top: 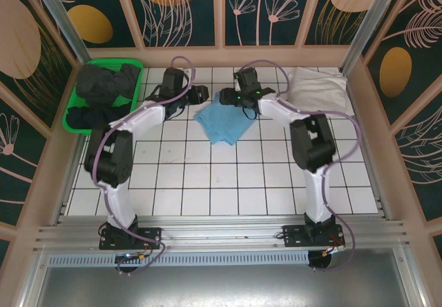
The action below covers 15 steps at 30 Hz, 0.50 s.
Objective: Fold and stack the t-shirts
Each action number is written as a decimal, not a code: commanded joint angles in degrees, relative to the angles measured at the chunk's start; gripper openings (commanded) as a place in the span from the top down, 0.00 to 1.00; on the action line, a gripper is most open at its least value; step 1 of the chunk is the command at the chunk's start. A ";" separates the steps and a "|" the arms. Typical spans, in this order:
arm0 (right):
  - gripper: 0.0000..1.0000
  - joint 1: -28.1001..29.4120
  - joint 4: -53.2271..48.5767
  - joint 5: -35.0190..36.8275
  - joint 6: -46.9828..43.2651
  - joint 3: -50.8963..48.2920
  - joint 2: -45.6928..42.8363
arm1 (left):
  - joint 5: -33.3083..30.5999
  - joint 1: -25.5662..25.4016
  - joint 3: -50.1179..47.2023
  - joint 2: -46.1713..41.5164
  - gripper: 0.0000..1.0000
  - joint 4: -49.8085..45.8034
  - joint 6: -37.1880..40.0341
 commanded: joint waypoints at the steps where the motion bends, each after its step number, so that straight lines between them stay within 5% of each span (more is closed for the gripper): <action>1: 0.29 0.27 9.38 2.65 1.74 -12.48 -9.20 | 3.04 0.27 5.84 8.70 0.52 -4.85 1.92; 7: 0.32 0.11 16.80 0.72 4.89 -26.32 -11.07 | 7.94 0.19 9.89 17.13 0.59 -6.42 2.35; 12: 0.53 -2.07 14.07 0.07 5.69 -25.97 -7.12 | 10.48 -0.50 -7.24 9.44 0.79 3.21 -1.66; 15: 0.54 -4.28 13.27 -0.97 4.53 -24.96 -6.01 | 12.12 -3.19 -18.24 3.39 0.87 10.38 -5.21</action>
